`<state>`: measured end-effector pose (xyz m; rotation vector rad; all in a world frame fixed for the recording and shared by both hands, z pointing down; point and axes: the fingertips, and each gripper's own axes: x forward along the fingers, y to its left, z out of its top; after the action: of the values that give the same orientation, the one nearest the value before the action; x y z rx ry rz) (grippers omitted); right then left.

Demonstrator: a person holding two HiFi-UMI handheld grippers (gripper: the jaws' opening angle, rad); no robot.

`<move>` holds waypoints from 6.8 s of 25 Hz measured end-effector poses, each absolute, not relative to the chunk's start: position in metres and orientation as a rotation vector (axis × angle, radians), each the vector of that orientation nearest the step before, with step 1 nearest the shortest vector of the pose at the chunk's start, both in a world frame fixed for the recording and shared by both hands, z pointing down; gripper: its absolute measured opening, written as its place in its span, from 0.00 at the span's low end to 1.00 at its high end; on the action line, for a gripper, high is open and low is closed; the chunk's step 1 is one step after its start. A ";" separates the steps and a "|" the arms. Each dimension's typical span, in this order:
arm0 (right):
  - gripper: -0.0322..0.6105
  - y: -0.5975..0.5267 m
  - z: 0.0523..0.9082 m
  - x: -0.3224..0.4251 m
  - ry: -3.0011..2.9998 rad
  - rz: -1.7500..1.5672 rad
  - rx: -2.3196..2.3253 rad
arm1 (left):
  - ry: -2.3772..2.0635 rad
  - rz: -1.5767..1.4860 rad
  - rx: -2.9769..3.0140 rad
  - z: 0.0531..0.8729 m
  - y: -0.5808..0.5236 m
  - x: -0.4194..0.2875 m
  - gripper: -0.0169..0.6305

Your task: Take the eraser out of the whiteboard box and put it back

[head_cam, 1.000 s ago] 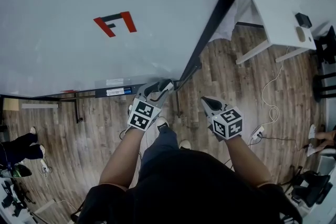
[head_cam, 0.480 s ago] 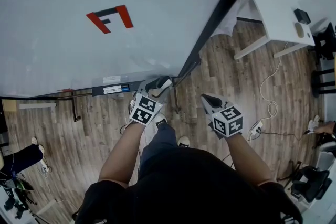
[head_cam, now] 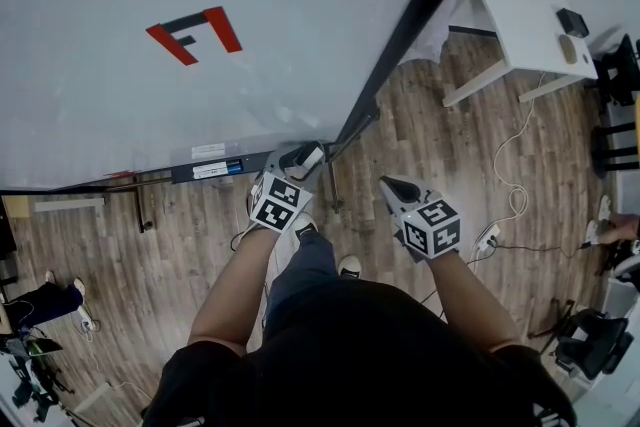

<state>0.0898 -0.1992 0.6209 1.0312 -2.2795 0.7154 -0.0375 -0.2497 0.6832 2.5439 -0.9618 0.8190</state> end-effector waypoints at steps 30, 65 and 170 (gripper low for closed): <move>0.04 -0.193 0.625 0.093 -2.277 0.715 1.046 | -0.934 0.863 2.540 0.691 -0.250 -0.036 0.26; 0.04 -0.153 0.588 0.107 -2.341 0.660 1.017 | -1.129 0.719 2.628 0.586 -0.231 -0.041 0.25; 0.04 -0.126 0.582 0.106 -2.335 0.405 0.969 | -1.299 0.515 2.579 0.546 -0.182 -0.072 0.25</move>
<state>0.1057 -0.1256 0.5821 0.9692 -2.3349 0.4050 -0.0718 -0.1820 0.5463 2.5792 -1.2985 0.5148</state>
